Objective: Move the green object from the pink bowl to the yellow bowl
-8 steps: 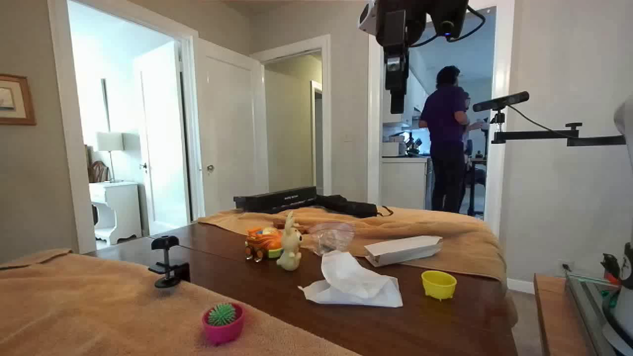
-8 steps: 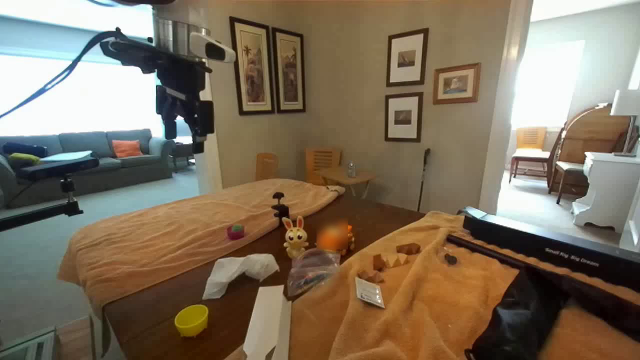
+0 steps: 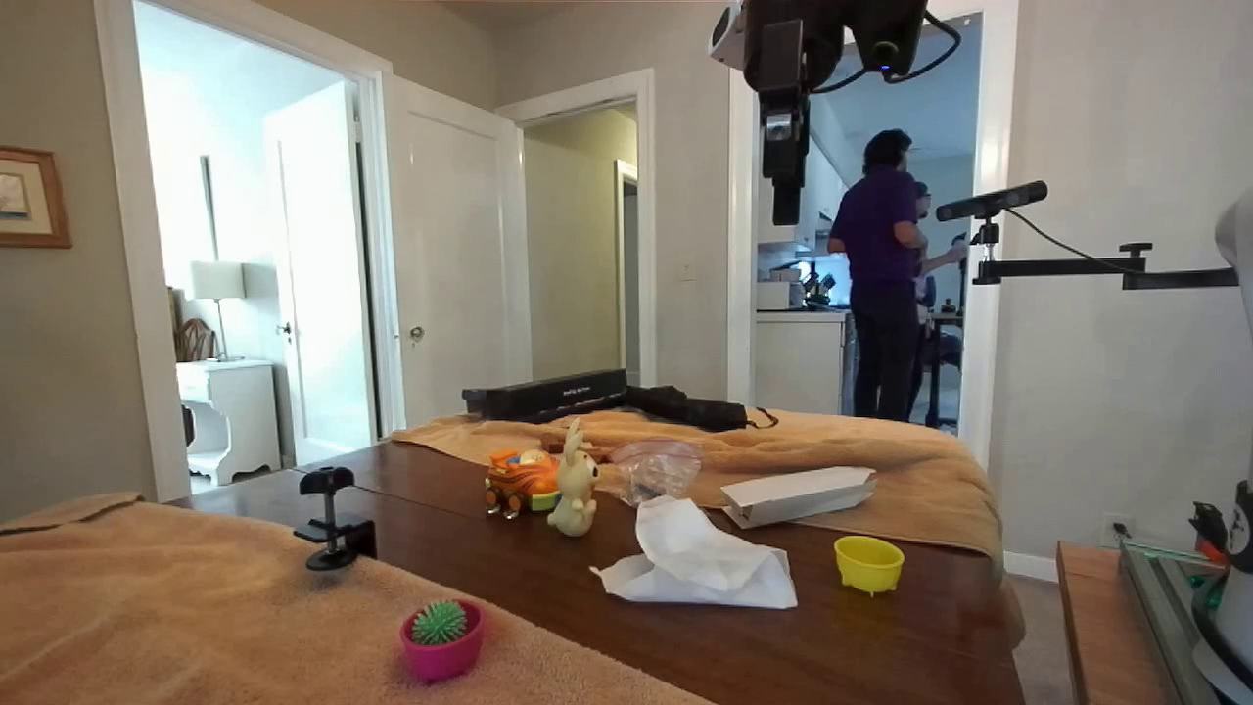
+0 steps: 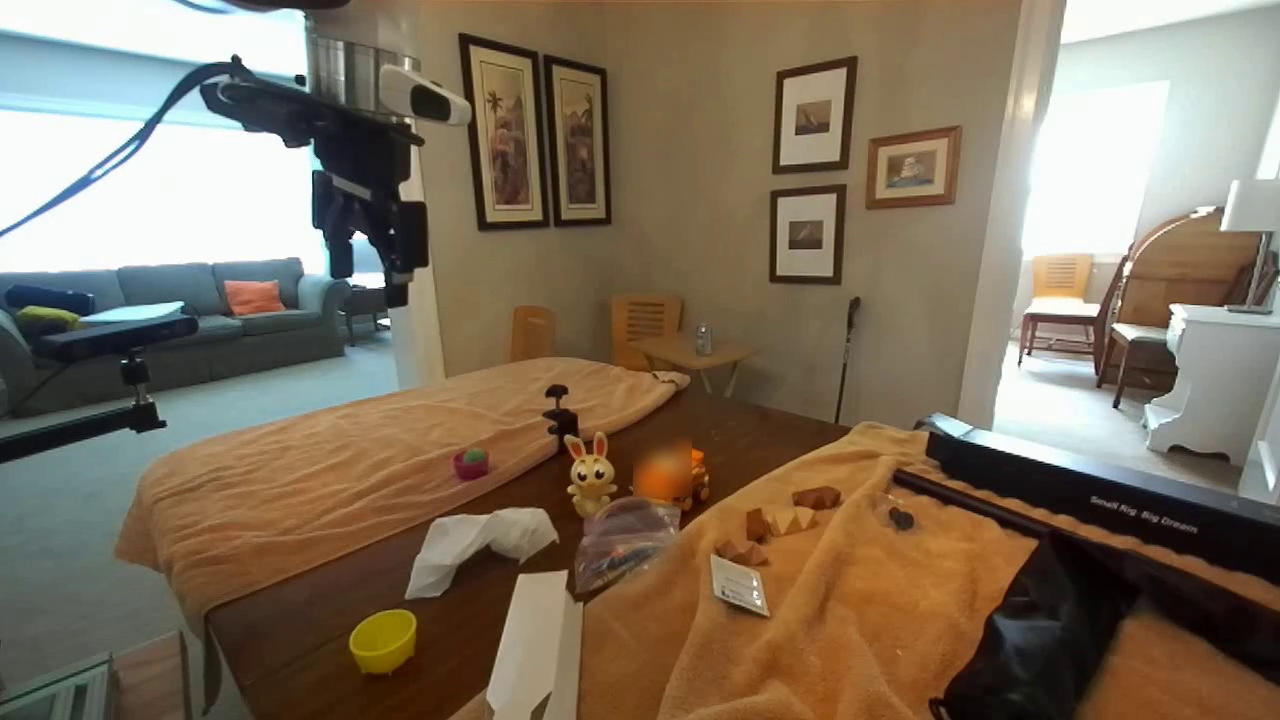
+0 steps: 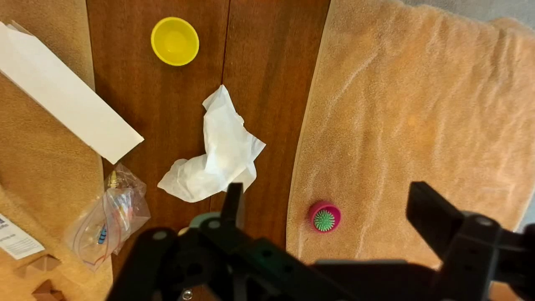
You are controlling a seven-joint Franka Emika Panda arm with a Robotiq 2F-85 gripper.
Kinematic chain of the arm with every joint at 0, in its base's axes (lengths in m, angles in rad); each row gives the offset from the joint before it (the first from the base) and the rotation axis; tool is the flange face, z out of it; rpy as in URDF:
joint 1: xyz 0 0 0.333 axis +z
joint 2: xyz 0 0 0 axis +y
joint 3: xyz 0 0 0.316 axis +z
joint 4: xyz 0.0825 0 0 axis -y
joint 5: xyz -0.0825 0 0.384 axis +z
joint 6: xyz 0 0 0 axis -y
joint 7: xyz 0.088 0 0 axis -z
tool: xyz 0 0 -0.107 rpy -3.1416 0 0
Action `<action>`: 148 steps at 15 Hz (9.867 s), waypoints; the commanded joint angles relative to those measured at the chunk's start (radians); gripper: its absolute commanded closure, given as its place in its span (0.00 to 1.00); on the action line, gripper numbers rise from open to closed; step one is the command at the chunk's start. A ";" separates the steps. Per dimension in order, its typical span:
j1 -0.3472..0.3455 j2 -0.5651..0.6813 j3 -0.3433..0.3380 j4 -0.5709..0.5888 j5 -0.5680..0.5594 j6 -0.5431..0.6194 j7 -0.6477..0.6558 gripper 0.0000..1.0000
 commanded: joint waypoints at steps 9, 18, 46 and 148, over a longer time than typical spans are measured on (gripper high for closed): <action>0.005 0.104 0.005 -0.012 0.019 0.159 -0.144 0.00; 0.135 0.449 0.048 0.045 0.231 0.506 -0.429 0.00; 0.044 0.998 0.251 0.472 -0.059 0.537 -0.505 0.00; 0.114 1.120 0.267 0.496 -0.341 0.675 -0.240 0.42</action>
